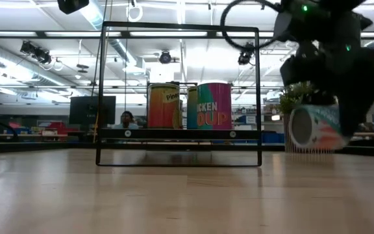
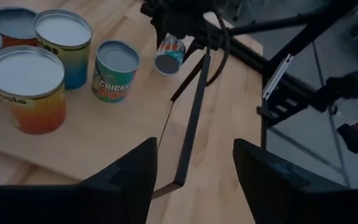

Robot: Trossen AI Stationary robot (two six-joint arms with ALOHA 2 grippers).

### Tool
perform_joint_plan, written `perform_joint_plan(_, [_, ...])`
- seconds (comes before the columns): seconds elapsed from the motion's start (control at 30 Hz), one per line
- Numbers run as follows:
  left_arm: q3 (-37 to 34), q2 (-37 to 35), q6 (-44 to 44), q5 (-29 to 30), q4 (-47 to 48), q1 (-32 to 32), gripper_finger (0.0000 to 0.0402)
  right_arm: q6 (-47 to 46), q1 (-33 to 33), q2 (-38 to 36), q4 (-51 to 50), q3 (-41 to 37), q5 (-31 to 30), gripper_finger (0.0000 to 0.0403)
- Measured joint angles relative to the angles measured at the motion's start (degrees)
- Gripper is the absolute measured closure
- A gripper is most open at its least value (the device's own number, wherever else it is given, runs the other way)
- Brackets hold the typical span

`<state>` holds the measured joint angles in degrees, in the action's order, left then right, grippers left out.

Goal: Pick and place cans onto a shelf
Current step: Put the white can on the shelf

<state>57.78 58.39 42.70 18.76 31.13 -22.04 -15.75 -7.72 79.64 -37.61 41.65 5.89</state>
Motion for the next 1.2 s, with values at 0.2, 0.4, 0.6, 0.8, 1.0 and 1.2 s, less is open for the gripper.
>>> perform_joint_plan(0.2, [0.0,0.1,1.7,0.6,-0.9,-0.4,0.0184,-1.2,1.5,-5.7,-12.0,7.0,0.1,0.0105])
perform_joint_plan(0.4, [0.0,1.5,3.1,5.3,-1.6,-0.3,0.0184,-3.6,1.9,-6.9,-22.2,20.0,-0.5,0.0103])
perform_joint_plan(0.6, [0.0,8.1,-7.0,6.0,-11.3,0.9,0.0184,-10.2,1.7,-6.6,-19.0,30.9,-3.0,0.0104])
perform_joint_plan(0.8, [0.0,12.3,-14.8,4.9,-19.8,2.8,0.0173,-24.4,5.2,-6.5,-24.0,30.9,9.6,0.0105])
perform_joint_plan(1.0, [0.0,12.9,-17.6,2.5,-20.2,3.6,0.0149,-33.1,8.9,-6.5,-23.6,24.8,20.4,0.0105])
perform_joint_plan(1.2, [0.0,12.4,-19.7,2.5,-20.2,3.9,0.0153,-45.9,14.4,-6.5,0.3,7.3,36.5,0.0106])
